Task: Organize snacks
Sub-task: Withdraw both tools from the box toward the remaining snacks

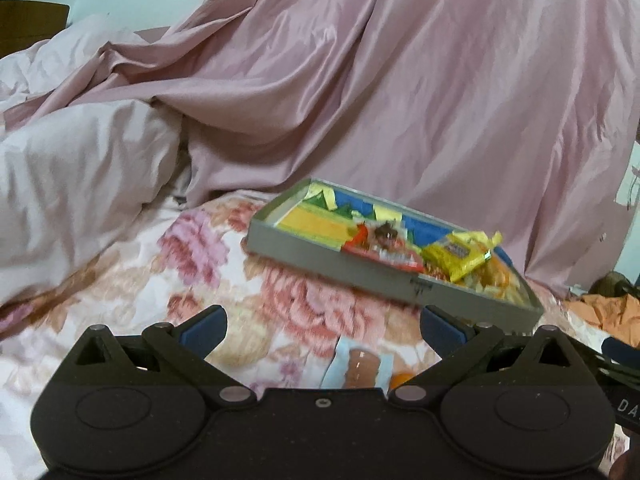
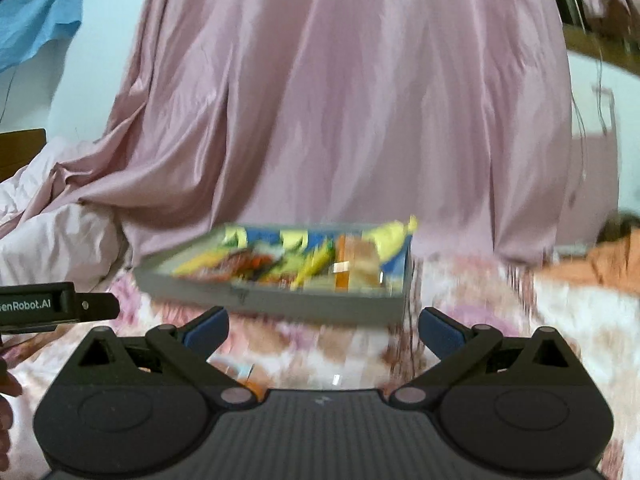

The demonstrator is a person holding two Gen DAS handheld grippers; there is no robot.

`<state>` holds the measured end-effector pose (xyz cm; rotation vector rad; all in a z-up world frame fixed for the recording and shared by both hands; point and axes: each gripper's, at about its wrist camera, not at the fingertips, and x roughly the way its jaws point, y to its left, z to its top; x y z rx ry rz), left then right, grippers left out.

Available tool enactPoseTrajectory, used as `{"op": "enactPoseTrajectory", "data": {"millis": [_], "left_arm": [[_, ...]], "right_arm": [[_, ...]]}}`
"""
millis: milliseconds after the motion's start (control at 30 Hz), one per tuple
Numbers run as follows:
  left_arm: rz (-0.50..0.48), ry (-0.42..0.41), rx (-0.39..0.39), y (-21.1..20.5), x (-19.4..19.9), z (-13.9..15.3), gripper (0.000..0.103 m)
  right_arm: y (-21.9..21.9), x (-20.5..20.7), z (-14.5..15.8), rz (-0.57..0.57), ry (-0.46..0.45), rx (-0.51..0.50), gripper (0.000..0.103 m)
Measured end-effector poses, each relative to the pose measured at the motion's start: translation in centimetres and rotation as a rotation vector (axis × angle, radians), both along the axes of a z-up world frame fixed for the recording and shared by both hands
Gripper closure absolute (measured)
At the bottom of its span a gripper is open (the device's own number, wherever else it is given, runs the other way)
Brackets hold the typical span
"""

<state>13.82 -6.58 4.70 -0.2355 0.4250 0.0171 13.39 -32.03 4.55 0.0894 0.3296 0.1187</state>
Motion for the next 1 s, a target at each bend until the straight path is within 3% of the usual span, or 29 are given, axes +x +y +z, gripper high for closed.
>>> {"op": "enactPoseTrajectory", "data": {"millis": [233,567,1000], "left_arm": [[-0.024,0.067,0.024,0.9,-2.8,-1.7,0.001],[-0.033,0.195,0.058,1.7,-4.3,-3.9,0.001],[-0.028,0.239,0.091,1.5,-3.9,-4.5,0.001]], "right_arm": [[0.8,-2.8,-0.5,0.002,0.031,-0.015,0.0],[1.8,-1.5,-2.4,0.002,0.246,-0.041,0.0],[2.4,-0.4,-3.2,0.005,0.327,-0.073,0.0]]}}
